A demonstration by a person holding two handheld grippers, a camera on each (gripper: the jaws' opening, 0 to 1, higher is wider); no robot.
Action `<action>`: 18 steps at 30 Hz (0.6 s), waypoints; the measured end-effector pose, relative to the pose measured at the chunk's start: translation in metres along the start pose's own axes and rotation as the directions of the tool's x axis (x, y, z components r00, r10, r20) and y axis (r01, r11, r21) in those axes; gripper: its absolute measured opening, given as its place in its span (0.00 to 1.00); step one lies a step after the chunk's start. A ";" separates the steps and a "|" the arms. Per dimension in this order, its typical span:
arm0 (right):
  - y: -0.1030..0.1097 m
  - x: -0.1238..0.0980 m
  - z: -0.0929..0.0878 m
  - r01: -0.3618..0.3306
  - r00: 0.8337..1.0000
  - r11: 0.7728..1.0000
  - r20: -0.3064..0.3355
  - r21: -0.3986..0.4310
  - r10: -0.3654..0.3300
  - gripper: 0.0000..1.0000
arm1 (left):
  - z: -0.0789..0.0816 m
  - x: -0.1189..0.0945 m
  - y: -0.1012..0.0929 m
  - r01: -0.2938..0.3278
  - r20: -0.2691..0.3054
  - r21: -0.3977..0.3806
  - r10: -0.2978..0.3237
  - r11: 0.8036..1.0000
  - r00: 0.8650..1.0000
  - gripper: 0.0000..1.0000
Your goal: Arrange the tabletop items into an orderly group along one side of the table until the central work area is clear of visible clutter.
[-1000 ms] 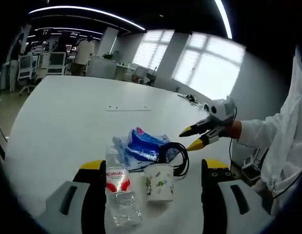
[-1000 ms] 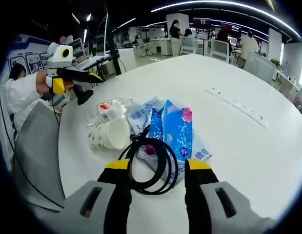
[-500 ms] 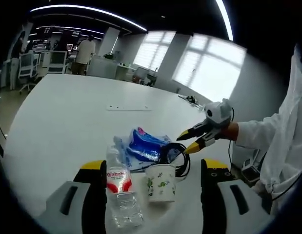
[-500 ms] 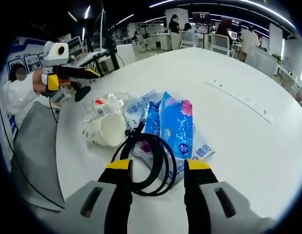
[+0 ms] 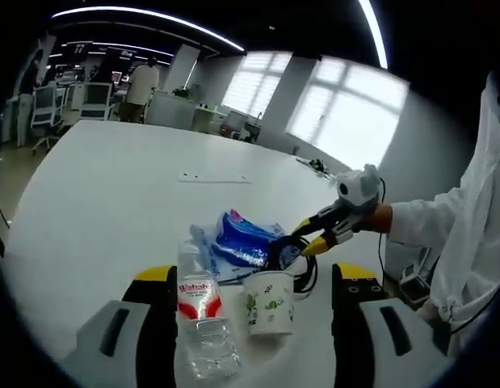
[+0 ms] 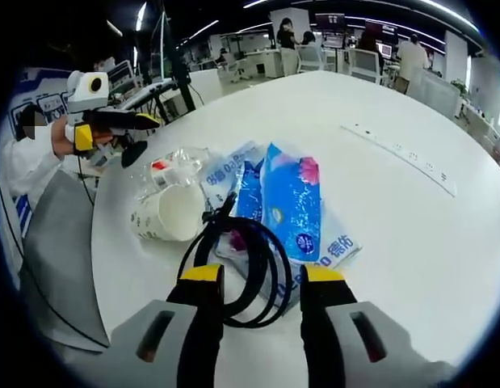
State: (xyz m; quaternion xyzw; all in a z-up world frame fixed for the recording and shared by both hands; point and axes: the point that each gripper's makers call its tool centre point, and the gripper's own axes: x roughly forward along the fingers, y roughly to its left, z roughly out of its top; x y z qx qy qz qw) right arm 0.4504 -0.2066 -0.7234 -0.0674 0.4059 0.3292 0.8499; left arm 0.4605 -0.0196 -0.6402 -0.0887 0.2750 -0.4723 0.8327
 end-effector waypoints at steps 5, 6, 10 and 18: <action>-0.001 0.003 -0.003 0.003 1.000 1.000 -0.012 0.006 -0.003 0.34 | 0.000 0.000 0.001 -0.002 0.004 -0.004 0.002 1.000 1.000 0.80; -0.001 0.003 -0.003 0.004 1.000 1.000 -0.013 0.008 -0.003 0.33 | 0.000 0.000 0.001 -0.001 0.005 -0.005 0.001 1.000 1.000 0.79; -0.002 0.004 -0.005 0.009 1.000 1.000 -0.023 0.017 -0.009 0.29 | -0.001 0.000 0.001 0.000 0.002 -0.005 0.000 1.000 1.000 0.79; -0.002 0.005 -0.007 0.026 0.999 0.999 -0.025 0.037 -0.025 0.24 | -0.001 -0.001 0.002 0.002 0.005 -0.009 -0.002 1.000 1.000 0.79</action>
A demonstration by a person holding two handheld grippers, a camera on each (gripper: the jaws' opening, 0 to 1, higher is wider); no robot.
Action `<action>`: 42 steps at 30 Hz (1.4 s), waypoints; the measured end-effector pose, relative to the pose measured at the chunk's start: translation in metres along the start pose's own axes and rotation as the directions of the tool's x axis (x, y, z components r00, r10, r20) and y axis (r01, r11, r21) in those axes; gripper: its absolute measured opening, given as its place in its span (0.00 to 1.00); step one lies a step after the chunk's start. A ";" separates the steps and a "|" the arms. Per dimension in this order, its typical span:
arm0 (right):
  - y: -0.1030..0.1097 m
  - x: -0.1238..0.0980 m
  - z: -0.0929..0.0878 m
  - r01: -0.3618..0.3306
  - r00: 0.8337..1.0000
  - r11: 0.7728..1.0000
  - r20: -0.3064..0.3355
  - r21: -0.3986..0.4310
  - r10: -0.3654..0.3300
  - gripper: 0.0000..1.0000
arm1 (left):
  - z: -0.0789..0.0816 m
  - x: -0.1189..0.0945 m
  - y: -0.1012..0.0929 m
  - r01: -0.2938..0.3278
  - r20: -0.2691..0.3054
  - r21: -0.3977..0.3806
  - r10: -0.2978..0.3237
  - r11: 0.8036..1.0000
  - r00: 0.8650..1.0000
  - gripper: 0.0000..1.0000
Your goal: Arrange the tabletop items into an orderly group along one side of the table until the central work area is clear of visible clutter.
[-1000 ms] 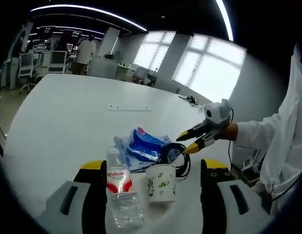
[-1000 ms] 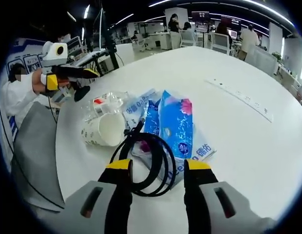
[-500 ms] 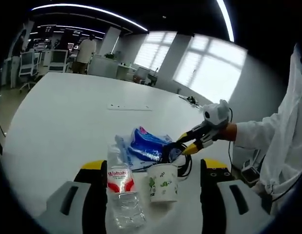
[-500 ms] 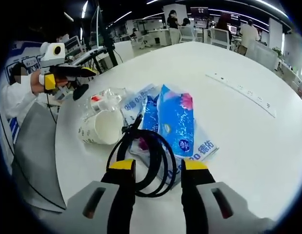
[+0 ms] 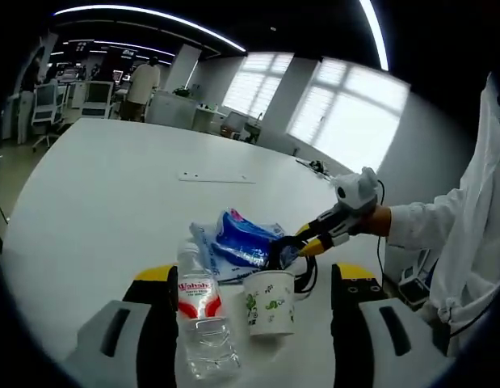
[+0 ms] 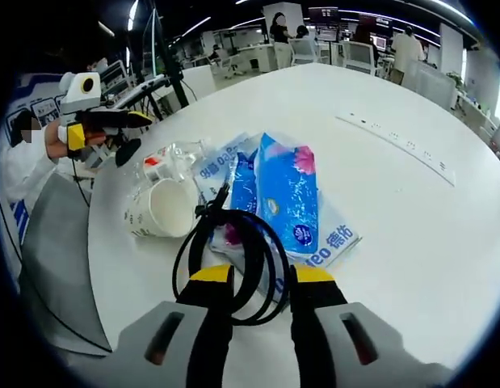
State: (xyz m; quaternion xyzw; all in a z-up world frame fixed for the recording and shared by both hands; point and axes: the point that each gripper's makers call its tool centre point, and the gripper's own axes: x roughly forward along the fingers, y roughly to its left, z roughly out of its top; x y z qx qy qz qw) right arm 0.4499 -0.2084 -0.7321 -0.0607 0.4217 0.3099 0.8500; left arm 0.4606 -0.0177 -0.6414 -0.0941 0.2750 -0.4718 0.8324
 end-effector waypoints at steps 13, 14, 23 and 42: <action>-0.006 -0.004 -0.002 0.042 0.999 0.999 0.000 0.029 -0.042 0.10 | -0.001 -0.001 0.000 0.001 0.003 -0.001 -0.001 1.000 1.000 0.78; -0.007 -0.004 -0.002 0.045 0.999 0.999 -0.003 0.029 -0.045 0.10 | -0.001 -0.001 0.000 0.001 0.003 0.000 -0.001 1.000 1.000 0.77; -0.006 -0.005 -0.003 0.047 0.999 0.997 0.006 0.068 -0.048 0.05 | 0.002 -0.001 -0.003 0.008 0.005 0.007 -0.008 1.000 1.000 0.77; 0.001 -0.013 -0.001 0.018 0.999 0.999 0.026 0.048 -0.020 0.02 | 0.004 0.002 -0.009 0.017 0.006 0.015 -0.017 1.000 1.000 0.77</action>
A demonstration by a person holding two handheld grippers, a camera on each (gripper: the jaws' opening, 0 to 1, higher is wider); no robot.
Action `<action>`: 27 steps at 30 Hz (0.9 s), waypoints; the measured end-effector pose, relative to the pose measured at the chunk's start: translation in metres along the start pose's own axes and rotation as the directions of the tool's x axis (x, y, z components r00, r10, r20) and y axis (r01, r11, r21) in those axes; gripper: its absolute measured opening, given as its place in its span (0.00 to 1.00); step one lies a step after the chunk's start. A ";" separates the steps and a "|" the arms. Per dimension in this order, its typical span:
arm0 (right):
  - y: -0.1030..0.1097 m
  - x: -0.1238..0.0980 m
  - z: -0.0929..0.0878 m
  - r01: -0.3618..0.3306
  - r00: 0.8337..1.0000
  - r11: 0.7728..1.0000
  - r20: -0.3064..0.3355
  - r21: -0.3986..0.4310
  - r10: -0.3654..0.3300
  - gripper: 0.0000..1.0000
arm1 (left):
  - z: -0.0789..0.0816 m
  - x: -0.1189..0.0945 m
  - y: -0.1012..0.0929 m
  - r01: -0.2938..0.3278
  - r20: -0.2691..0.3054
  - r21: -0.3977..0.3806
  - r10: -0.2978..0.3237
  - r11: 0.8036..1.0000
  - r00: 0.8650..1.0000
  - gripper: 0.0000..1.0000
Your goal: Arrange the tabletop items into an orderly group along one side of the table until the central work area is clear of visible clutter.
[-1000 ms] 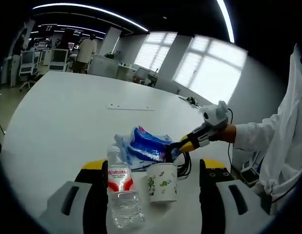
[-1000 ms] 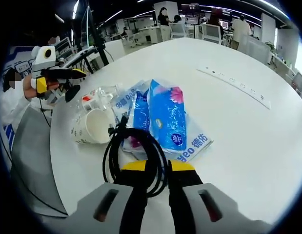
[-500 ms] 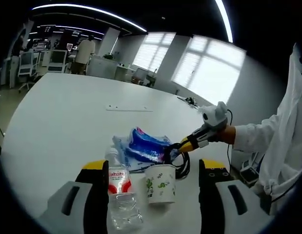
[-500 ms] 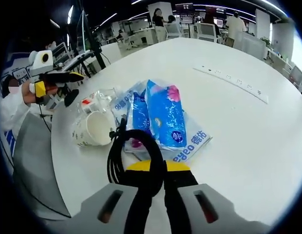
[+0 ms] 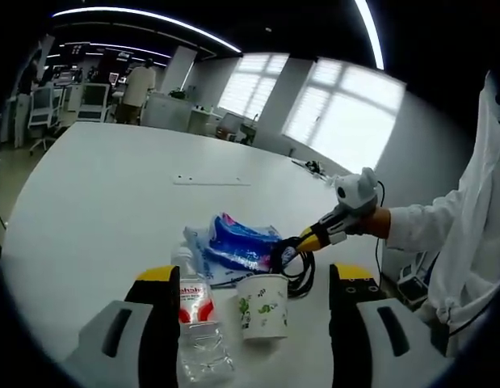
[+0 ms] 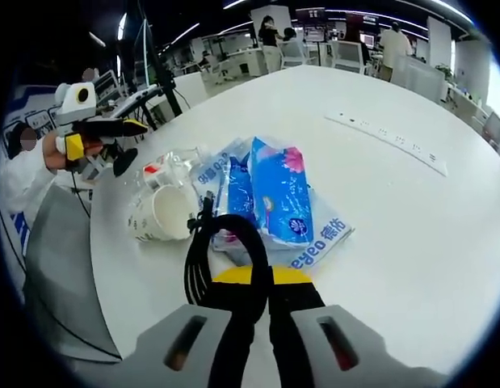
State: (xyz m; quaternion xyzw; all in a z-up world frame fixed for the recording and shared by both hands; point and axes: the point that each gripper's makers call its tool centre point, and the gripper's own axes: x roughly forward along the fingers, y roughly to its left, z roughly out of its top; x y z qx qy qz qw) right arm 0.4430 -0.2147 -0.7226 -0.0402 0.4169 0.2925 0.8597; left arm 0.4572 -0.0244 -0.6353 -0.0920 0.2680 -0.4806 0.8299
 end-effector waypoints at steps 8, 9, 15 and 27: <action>0.003 -0.004 0.002 -0.012 1.000 1.000 0.010 0.010 0.011 0.01 | 0.001 -0.001 -0.002 -0.001 0.003 0.002 0.001 1.000 1.000 0.77; 0.003 -0.005 0.002 -0.010 1.000 1.000 0.010 0.010 0.010 0.01 | 0.001 -0.001 -0.002 0.000 0.002 0.003 0.000 1.000 1.000 0.77; 0.007 -0.009 0.004 -0.014 1.000 1.000 0.021 0.012 0.014 0.01 | 0.001 -0.002 -0.004 -0.001 0.002 0.006 0.001 1.000 1.000 0.77; 0.007 -0.019 0.009 -0.012 0.999 1.000 0.043 0.005 0.012 0.01 | 0.005 -0.002 -0.010 0.001 0.011 0.016 -0.001 1.000 1.000 0.76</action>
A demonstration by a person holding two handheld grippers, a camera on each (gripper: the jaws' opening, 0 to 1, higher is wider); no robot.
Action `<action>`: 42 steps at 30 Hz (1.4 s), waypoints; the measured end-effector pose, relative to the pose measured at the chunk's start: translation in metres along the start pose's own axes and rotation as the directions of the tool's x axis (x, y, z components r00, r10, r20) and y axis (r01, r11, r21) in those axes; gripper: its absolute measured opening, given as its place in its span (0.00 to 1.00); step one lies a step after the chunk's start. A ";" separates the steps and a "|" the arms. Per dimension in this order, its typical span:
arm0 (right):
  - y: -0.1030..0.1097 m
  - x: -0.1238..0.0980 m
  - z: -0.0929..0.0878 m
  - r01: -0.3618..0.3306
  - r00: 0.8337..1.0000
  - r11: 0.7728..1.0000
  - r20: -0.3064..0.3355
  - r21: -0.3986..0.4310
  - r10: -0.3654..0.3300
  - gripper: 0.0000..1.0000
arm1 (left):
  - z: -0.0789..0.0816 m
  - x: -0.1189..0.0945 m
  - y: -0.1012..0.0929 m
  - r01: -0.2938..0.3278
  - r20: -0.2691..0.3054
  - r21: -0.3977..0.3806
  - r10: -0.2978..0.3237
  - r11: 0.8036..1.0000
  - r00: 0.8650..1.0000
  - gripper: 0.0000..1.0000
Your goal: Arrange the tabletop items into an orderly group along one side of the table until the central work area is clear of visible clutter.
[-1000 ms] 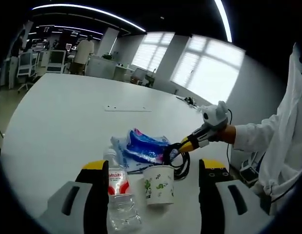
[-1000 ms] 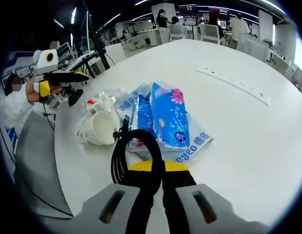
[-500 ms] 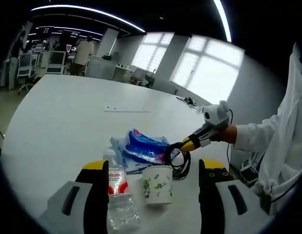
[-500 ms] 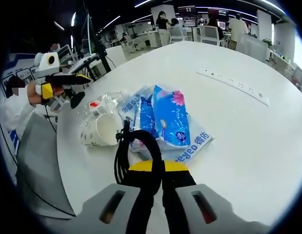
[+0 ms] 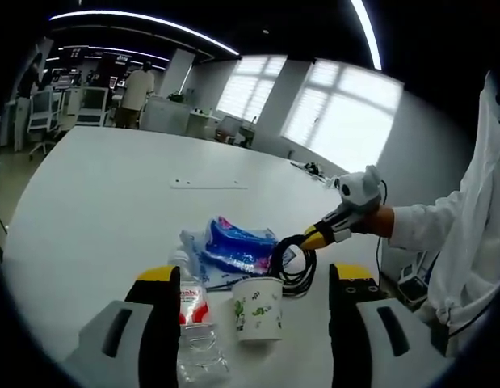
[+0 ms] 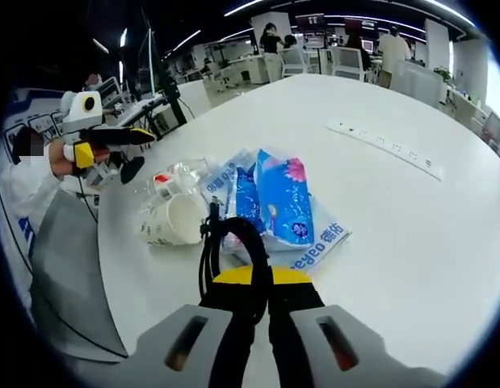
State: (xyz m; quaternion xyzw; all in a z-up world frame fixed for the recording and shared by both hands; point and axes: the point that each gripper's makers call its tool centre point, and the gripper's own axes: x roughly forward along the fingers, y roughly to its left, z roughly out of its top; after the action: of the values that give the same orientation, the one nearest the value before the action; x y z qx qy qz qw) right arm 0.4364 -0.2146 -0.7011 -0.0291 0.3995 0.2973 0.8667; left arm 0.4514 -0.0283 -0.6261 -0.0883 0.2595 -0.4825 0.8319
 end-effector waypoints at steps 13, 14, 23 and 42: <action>0.005 -0.019 0.017 0.002 0.999 1.000 0.054 -0.007 -0.002 0.01 | 0.004 0.001 -0.009 0.007 0.011 0.009 -0.007 1.000 1.000 0.76; 0.005 -0.021 0.019 0.003 0.998 1.000 0.060 -0.007 -0.002 0.01 | 0.005 0.001 -0.009 0.009 0.014 0.010 -0.009 1.000 1.000 0.76; 0.009 -0.037 0.034 0.007 0.994 1.000 0.106 -0.009 -0.006 0.01 | 0.011 0.002 -0.017 0.018 0.022 0.027 -0.019 0.999 1.000 0.76; 0.017 -0.072 0.058 0.019 0.981 1.000 0.192 0.004 -0.020 0.01 | 0.028 0.009 -0.042 0.049 0.037 0.075 -0.052 0.996 0.998 0.75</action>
State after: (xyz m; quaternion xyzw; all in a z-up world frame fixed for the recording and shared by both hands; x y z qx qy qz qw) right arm 0.4299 -0.2192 -0.6069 -0.0034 0.3141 0.2898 0.9041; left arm 0.4378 -0.0606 -0.5888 -0.0733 0.2226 -0.5110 0.8270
